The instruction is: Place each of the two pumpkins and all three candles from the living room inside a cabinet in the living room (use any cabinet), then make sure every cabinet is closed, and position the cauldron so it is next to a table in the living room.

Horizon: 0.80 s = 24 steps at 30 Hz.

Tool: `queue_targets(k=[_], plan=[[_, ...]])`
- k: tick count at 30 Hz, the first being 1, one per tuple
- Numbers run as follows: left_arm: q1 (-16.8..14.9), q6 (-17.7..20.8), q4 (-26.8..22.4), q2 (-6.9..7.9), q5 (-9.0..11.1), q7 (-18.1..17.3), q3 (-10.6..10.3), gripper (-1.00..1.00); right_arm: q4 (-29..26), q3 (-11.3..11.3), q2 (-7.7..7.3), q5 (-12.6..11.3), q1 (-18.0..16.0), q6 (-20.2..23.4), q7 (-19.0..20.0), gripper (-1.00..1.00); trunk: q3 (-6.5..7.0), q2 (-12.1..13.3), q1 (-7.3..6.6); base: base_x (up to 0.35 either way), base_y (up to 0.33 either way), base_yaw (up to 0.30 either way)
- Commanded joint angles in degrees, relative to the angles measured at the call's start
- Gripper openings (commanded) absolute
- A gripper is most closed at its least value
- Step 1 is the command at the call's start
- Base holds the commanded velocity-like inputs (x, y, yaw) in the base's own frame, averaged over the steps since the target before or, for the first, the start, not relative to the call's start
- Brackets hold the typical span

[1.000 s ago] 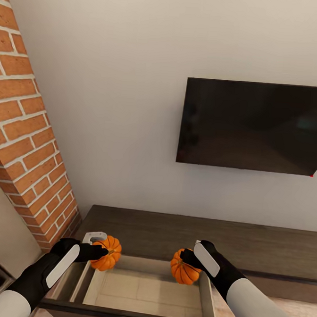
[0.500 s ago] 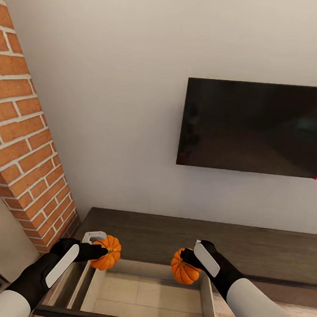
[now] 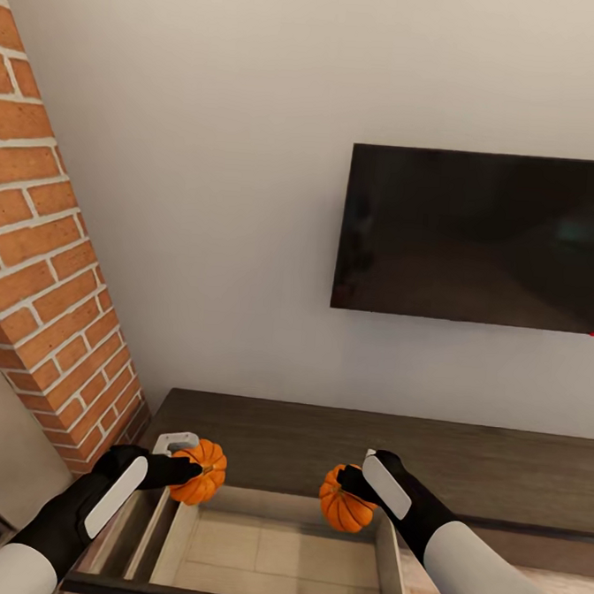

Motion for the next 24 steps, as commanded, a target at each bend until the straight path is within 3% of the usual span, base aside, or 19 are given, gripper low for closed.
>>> queue_targets(k=[1,8,16,24], plan=[[-0.1,0.1,-0.1,0.07,0.6,0.7,-0.2,-1.00,-0.1,0.4,-0.04,-0.4,-0.1,0.1,-0.4,-1.00,-0.31,-0.5,0.26,0.000,0.000,0.000],[-0.1,0.2,-0.1,-0.01,0.8,0.7,-0.2,-1.00,-0.1,0.5,0.28,-0.3,-0.1,0.1,-0.4,-1.00,-1.56,-3.4,1.80,0.000,0.000,0.000],[-0.1,0.2,0.0,-0.13,0.9,0.7,-0.4,-1.00,-0.1,0.7,3.08,0.1,-0.1,0.2,-0.4,-1.00,-3.00,-6.6,3.55,0.000,0.000,0.000],[-0.1,0.2,0.1,-1.06,1.0,2.6,-0.8,-1.00,-0.1,0.9,3.66,0.2,-0.1,0.3,-0.4,-1.00,-4.43,-9.8,5.31,0.000,0.000,0.000]])
